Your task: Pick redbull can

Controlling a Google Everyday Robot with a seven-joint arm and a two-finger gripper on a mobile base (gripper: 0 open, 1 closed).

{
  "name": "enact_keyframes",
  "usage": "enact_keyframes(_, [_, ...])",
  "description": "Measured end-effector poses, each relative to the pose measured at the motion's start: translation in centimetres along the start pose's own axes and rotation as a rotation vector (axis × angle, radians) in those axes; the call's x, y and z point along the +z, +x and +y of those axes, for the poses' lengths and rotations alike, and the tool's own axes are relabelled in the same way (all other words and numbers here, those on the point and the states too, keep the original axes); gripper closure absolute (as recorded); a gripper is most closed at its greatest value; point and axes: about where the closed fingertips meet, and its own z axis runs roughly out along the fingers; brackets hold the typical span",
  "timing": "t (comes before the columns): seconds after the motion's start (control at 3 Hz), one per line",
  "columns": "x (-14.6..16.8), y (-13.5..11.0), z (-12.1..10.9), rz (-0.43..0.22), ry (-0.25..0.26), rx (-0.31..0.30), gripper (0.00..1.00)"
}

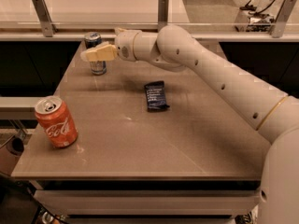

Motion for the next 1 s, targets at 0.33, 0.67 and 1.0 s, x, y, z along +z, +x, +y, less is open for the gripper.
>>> enact_keyframes(0.33, [2.2,0.8,-0.4,-0.003,-0.006,0.009,0.00])
enact_keyframes(0.67, [3.9,1.6,-0.4,-0.024,-0.006,0.018,0.17])
enact_keyframes(1.0, [5.4,2.0,-0.1,-0.059,-0.010,0.017,0.41])
